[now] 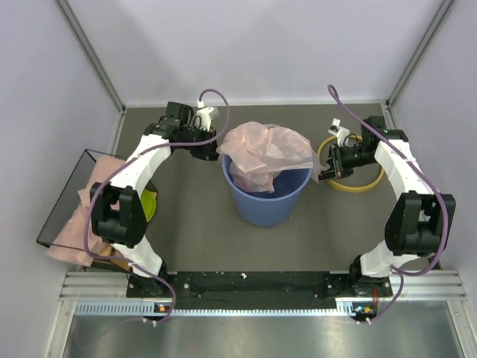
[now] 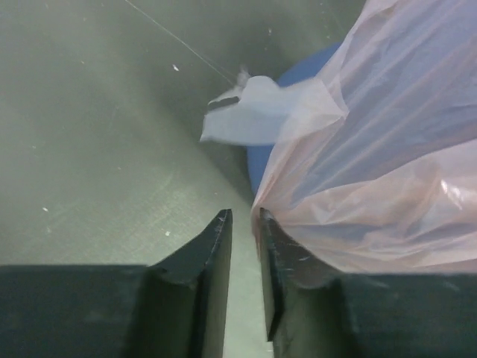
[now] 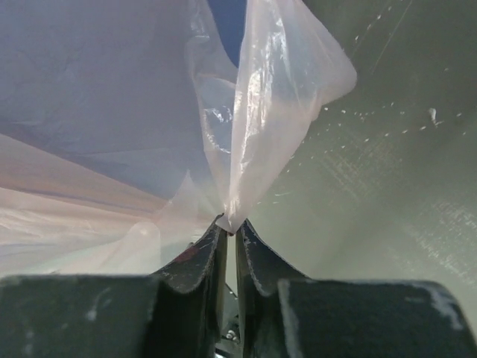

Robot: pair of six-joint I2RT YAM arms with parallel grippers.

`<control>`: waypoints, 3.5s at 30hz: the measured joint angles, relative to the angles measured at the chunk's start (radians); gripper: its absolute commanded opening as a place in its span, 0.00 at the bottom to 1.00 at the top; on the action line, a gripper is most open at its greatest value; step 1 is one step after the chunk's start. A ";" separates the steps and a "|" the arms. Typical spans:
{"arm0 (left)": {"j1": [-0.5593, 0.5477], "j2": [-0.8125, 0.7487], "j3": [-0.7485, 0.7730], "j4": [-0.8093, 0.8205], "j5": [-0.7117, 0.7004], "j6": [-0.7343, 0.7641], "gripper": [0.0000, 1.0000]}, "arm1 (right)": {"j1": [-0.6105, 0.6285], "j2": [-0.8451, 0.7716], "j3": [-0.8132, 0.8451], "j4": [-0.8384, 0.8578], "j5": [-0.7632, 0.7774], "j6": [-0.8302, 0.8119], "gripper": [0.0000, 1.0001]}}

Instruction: Put the trash bags into the trash bin

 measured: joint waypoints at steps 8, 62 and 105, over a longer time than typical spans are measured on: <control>0.182 -0.150 0.035 0.009 0.116 0.035 0.69 | -0.068 -0.046 0.048 -0.167 -0.015 -0.089 0.73; -0.433 -0.364 0.213 -0.645 -0.007 0.802 0.00 | 0.026 0.301 0.349 -0.034 -0.069 0.017 0.91; -0.227 -0.267 -0.560 -0.214 -0.159 1.095 0.07 | 0.021 0.344 0.080 0.008 0.040 -0.024 0.00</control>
